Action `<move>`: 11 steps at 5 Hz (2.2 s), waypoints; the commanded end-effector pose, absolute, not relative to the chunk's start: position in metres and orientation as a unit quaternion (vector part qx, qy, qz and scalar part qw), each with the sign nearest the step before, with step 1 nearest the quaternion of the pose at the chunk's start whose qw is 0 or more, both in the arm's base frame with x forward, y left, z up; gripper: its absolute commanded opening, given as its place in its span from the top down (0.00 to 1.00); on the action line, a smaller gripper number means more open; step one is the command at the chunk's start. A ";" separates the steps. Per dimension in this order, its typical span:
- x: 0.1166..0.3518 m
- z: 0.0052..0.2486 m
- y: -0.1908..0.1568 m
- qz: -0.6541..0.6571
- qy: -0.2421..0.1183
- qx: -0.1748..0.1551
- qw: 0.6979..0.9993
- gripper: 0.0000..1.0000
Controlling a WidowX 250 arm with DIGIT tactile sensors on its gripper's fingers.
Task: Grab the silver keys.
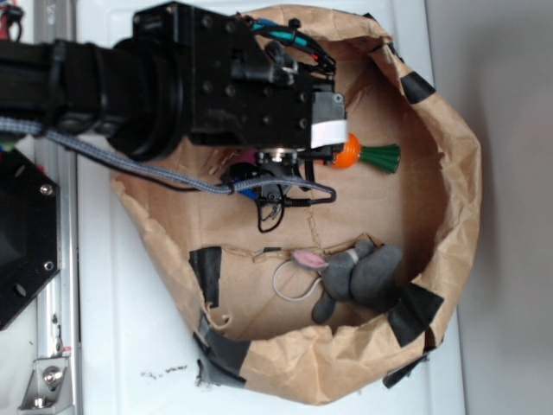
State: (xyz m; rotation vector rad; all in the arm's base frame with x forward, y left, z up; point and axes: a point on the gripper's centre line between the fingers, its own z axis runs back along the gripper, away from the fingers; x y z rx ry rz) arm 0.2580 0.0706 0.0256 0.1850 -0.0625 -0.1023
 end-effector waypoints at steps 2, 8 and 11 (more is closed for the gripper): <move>0.262 0.059 0.073 -0.049 -0.051 0.078 0.994 1.00; 0.264 0.131 0.009 -0.037 -0.011 -0.003 0.999 1.00; 0.250 0.150 0.017 -0.036 -0.038 -0.028 0.998 1.00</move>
